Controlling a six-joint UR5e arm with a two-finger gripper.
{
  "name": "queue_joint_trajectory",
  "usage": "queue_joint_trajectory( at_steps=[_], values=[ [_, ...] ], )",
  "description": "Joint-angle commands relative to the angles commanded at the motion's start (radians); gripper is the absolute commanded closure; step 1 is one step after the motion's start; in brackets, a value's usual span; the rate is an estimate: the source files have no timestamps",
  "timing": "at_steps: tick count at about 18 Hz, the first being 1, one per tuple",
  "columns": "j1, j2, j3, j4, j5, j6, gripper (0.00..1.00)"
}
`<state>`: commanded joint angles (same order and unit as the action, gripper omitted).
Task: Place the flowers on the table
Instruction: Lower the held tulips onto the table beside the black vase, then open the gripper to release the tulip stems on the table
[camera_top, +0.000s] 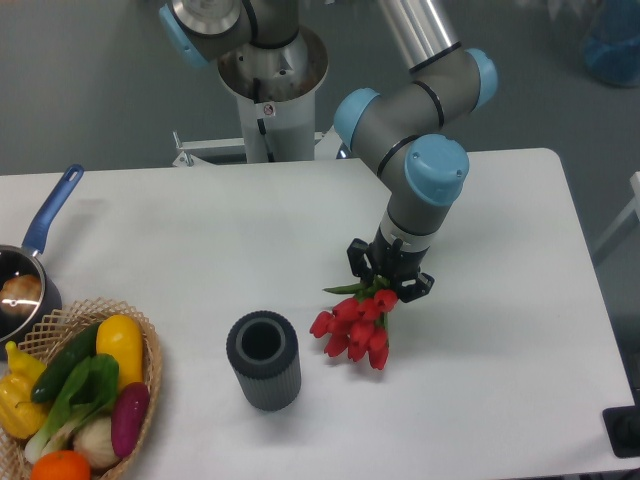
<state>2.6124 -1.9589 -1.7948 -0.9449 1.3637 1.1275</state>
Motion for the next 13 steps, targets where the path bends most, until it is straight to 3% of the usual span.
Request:
queue_joint_trajectory(
  at_steps=[13],
  values=[
    [-0.002,-0.015,0.006,0.002,-0.002,0.0,0.58]
  ],
)
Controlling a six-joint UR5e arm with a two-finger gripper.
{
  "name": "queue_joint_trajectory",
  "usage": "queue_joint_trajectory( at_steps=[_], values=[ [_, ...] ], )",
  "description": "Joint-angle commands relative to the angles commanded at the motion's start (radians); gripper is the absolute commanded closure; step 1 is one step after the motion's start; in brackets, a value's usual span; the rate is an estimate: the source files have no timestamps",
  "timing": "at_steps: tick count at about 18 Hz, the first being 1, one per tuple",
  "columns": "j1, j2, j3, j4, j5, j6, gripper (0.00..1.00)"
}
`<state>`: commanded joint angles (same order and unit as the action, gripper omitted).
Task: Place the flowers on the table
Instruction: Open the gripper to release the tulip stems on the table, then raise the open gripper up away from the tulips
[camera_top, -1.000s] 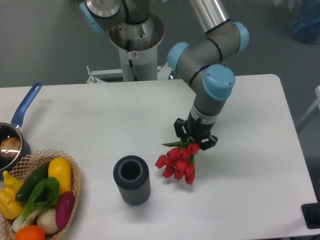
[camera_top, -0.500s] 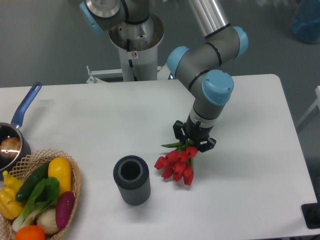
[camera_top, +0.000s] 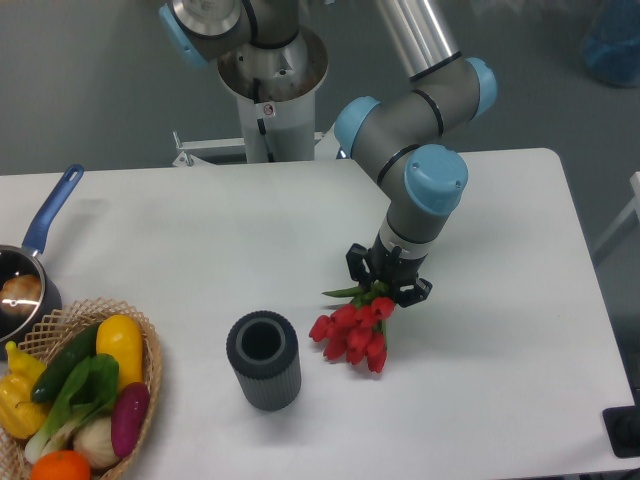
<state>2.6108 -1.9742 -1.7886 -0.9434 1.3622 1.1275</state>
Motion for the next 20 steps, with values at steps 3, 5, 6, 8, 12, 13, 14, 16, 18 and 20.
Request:
queue_joint_trajectory(
  at_steps=[3,5,6,8,12,13,14,16,18,20],
  values=[
    [0.002,-0.006,0.005,0.002,0.0,0.002,0.58],
    [0.002,-0.005,0.006,0.002,0.0,0.002,0.55],
    [0.002,-0.006,0.006,0.002,0.0,0.0,0.55],
    [0.002,-0.006,0.008,0.002,0.0,0.003,0.44],
    [0.011,-0.003,0.025,0.005,0.0,0.009,0.05],
    [0.014,0.0,0.026,0.006,0.0,0.009,0.01],
    [0.015,0.002,0.026,0.008,0.0,0.009,0.01],
    [0.026,0.009,0.026,0.009,-0.006,0.006,0.0],
    [0.031,0.04,0.023,0.011,-0.009,0.002,0.0],
    [0.043,0.072,0.028,0.011,-0.024,0.002,0.0]
  ],
)
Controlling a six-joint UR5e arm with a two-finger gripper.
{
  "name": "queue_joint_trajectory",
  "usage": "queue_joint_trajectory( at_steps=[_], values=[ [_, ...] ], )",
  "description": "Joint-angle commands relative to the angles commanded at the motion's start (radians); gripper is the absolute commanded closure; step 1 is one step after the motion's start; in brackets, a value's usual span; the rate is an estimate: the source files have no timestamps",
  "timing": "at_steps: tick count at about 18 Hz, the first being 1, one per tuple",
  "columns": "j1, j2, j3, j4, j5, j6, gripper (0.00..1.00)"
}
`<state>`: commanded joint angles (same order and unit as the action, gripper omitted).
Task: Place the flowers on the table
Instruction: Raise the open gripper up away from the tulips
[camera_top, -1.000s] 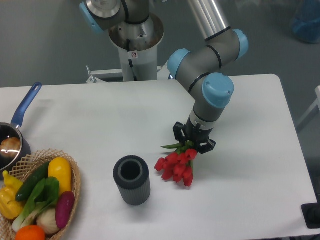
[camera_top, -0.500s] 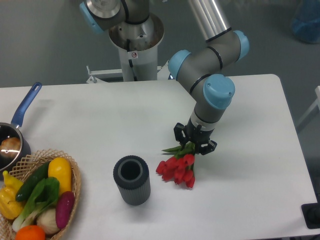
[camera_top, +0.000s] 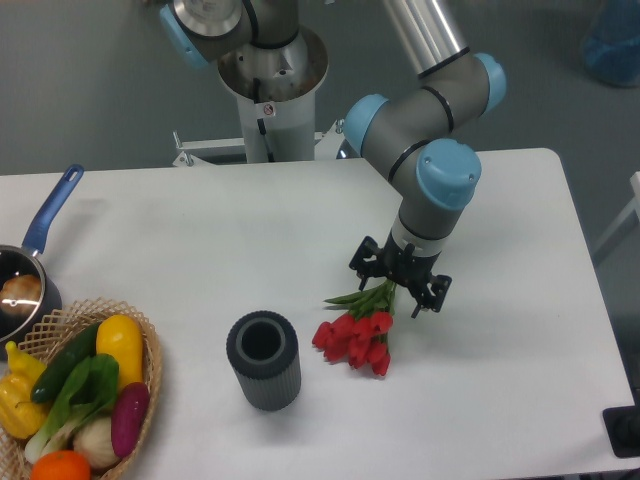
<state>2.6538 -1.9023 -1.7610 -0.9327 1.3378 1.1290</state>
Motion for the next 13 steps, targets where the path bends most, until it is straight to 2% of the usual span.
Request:
queue_joint_trajectory(
  at_steps=[4,8,13],
  values=[
    [-0.003,0.054,0.034,0.006,-0.043,-0.014,0.0],
    [-0.012,0.06,0.051,0.055,-0.052,-0.009,0.0],
    [-0.012,0.127,0.061,0.064,-0.167,-0.008,0.0]
  ],
)
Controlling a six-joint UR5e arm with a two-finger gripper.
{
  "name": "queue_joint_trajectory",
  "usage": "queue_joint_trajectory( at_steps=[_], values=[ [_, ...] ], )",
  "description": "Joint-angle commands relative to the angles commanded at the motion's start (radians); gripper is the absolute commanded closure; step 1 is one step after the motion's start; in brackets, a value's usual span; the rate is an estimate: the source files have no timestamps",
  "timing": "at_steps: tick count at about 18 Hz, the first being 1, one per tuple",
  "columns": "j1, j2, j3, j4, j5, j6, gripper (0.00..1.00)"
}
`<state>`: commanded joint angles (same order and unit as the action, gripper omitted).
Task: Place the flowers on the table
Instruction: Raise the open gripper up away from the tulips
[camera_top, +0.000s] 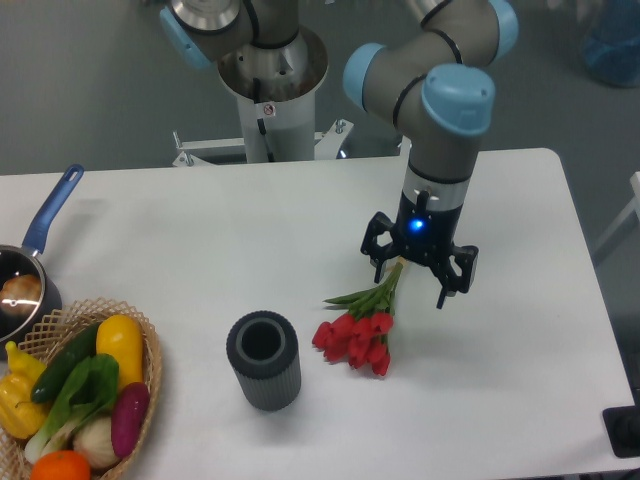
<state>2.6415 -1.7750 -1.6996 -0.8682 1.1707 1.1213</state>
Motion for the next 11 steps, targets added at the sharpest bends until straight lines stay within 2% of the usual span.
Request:
queue_joint_trajectory(
  at_steps=[3,6,11],
  values=[
    [-0.005,0.035,0.009,0.002,-0.072,0.005,0.0],
    [-0.043,0.083,-0.008,-0.003,-0.074,0.011,0.0],
    [-0.061,0.097,-0.009,-0.002,-0.104,0.015,0.0]
  ],
)
